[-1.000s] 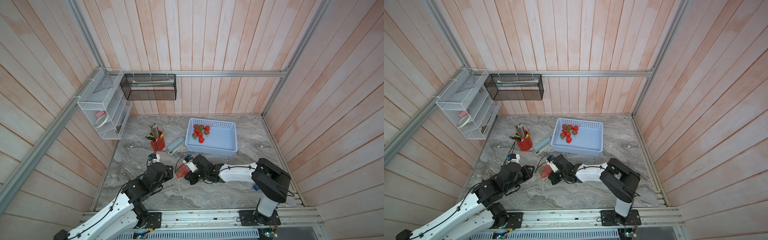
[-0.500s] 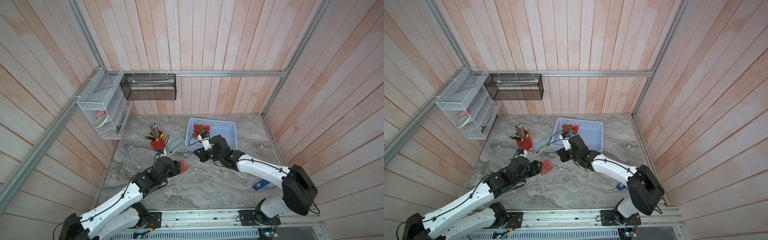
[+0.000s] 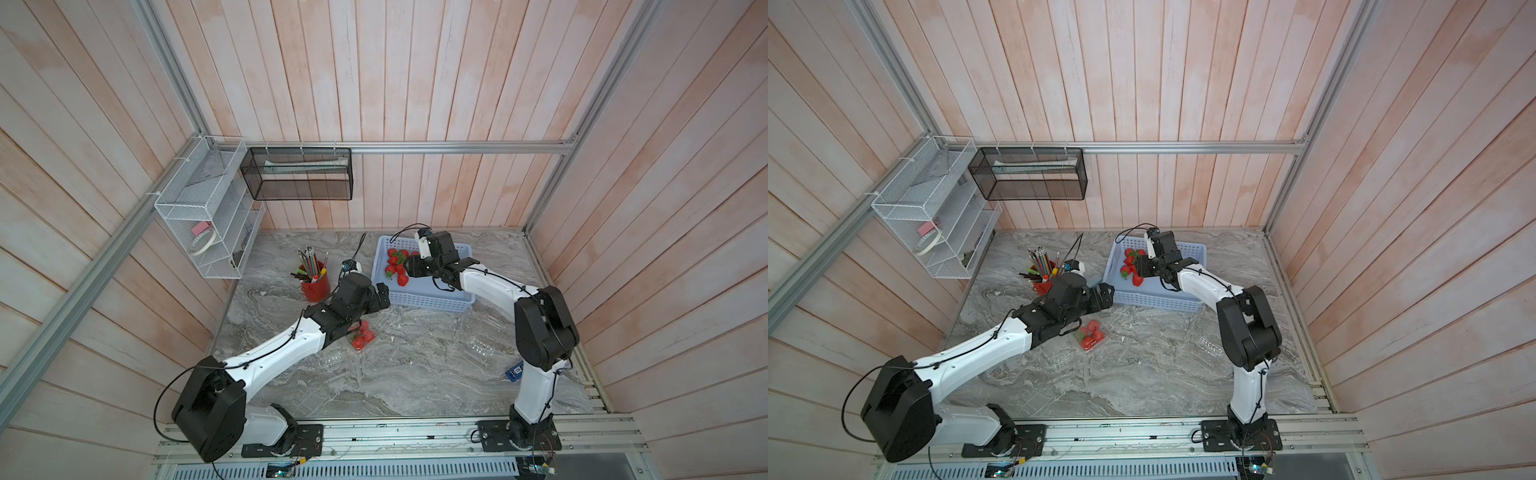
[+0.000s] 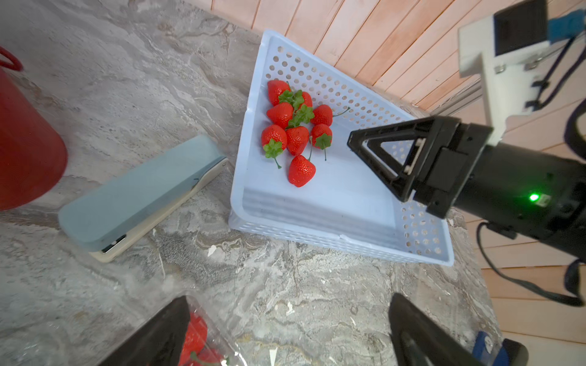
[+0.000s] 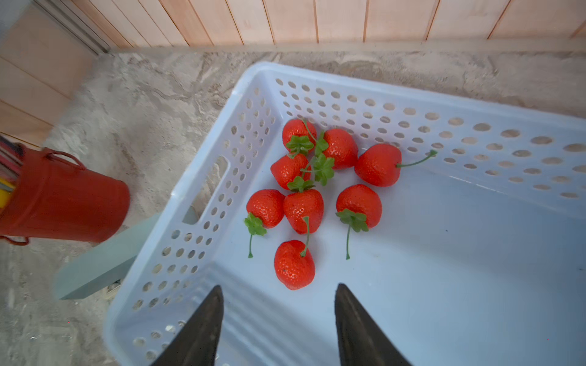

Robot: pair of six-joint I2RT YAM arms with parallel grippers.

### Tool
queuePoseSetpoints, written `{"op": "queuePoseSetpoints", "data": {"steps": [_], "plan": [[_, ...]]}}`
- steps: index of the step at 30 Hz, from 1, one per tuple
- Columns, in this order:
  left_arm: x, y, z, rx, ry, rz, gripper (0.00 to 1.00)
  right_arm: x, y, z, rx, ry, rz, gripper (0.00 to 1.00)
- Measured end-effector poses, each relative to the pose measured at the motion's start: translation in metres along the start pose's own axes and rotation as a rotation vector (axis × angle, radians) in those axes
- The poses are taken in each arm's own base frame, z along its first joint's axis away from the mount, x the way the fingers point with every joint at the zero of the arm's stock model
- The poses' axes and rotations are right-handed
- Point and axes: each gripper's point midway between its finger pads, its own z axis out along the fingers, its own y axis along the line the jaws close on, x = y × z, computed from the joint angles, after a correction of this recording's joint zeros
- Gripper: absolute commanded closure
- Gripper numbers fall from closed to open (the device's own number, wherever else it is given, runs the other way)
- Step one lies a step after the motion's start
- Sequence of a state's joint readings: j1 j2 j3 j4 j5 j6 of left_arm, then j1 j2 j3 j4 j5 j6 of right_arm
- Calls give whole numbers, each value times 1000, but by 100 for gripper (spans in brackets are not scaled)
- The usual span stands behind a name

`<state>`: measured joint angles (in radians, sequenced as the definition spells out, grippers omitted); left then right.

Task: Pack strawberries into containers
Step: Pick up the strawberry from the basket.

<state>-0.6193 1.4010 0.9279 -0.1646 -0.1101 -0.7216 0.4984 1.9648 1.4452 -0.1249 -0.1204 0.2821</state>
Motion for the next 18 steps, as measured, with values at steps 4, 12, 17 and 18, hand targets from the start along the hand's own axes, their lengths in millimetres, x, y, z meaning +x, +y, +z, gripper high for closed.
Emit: {"op": "queuePoseSetpoints", "data": {"steps": [4,12,17,18], "plan": [[-5,25,18,17,26,-89,0,8,-7,30,19,51,-4,39],[-1,21,27,97,74,-123,0,26,-18,66,42,141,3,40],[-4,17,27,130,76,-128,0,42,-21,67,45,197,11,42],[-4,17,27,134,76,-129,0,44,-21,68,46,206,12,43]]}}
